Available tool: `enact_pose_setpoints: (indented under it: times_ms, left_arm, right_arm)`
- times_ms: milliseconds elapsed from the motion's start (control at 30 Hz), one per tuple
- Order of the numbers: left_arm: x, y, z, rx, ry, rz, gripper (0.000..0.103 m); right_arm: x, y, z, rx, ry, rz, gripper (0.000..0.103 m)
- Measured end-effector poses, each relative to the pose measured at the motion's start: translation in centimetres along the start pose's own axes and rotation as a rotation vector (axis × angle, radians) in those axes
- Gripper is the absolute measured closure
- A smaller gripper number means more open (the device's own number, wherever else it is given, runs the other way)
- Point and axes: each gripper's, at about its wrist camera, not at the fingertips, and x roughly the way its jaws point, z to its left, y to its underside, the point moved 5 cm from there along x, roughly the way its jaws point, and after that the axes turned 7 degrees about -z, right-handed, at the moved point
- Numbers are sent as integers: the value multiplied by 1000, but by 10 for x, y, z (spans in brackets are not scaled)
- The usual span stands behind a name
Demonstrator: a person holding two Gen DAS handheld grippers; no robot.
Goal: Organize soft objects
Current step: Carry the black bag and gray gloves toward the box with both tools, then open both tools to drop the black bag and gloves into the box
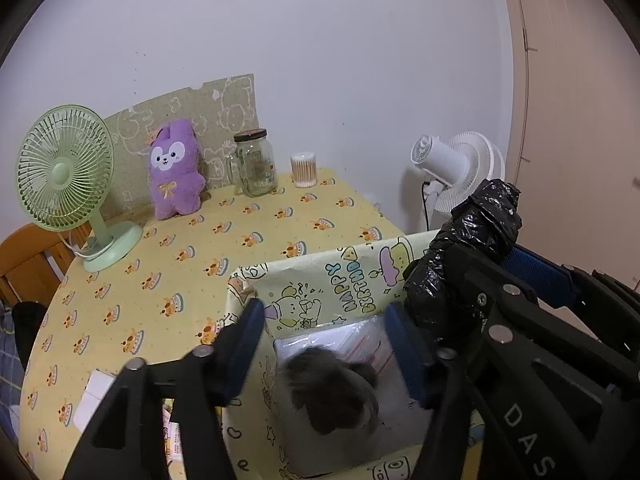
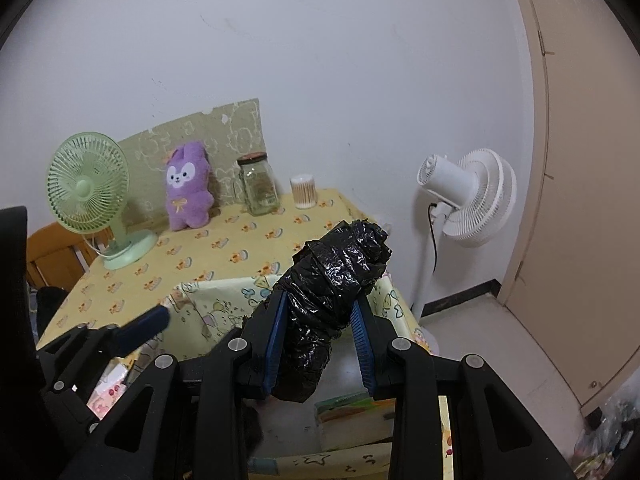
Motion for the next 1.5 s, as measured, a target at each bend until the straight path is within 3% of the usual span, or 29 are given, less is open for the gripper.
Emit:
enact_pose_setpoints:
  times_ms: [433, 467, 567, 600, 967, 1500]
  left_arm:
    - [12, 12, 3, -2, -7, 56, 28]
    - [12, 12, 3, 0, -2, 56, 26]
    - [10, 11, 1, -6, 27, 56, 19]
    - [9, 11, 0, -7, 34, 55, 16]
    - [-14, 4, 1, 10, 18, -6, 5]
    - [-52, 2, 26, -7, -14, -65, 4]
  right_arm:
    - [28, 17, 0, 57, -53, 100, 66]
    - [28, 17, 1, 55, -52, 102, 62]
    - [26, 17, 0, 56, -39, 107, 34]
    - [24, 16, -1, 59, -31, 99, 31]
    - [4, 9, 1, 44, -8, 66, 14]
    - [-31, 1, 30, -1, -5, 14, 3]
